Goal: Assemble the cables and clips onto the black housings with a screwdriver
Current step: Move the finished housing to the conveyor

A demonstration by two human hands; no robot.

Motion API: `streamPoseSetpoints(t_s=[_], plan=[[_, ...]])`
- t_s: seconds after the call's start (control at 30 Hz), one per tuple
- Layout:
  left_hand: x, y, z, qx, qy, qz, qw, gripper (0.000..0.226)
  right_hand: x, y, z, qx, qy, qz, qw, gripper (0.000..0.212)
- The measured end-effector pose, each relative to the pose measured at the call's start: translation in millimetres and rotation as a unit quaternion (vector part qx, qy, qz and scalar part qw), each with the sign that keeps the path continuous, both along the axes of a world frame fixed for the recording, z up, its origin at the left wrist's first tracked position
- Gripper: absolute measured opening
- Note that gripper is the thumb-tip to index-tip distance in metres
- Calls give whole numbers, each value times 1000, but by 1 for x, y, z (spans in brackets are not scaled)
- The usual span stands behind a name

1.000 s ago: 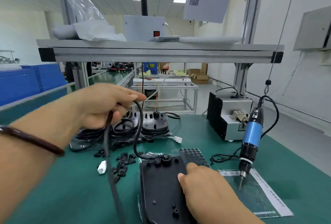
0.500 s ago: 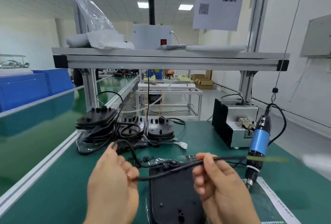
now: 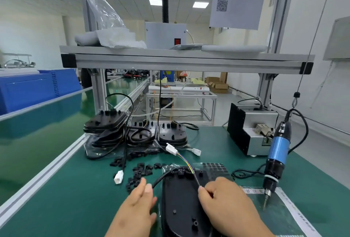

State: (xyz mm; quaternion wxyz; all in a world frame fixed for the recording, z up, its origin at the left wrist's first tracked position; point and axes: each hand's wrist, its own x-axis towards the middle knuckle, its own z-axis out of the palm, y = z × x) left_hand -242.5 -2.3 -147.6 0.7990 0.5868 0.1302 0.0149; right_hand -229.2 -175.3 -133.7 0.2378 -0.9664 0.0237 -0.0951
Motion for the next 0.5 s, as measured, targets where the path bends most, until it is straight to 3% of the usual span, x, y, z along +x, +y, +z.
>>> streamPoseSetpoints(t_s=[0.07,0.2,0.27,0.37,0.5], plan=[[3,-7,2,-31,22,-9,999,39,2,-1,-4,19,-1,-4,1000,43],[6,-11,4,-65,54,0,996,21,2,-3,-9,75,-27,-18,997,14],[6,-11,0,-10,51,0,999,22,2,-4,-12,91,-39,-21,995,25],[6,-13,-12,122,33,-47,991,35,0,-4,-12,96,-45,-14,994,21],[-9,-12,2,161,9,-30,986,38,0,-1,-13,108,-67,-21,992,22]])
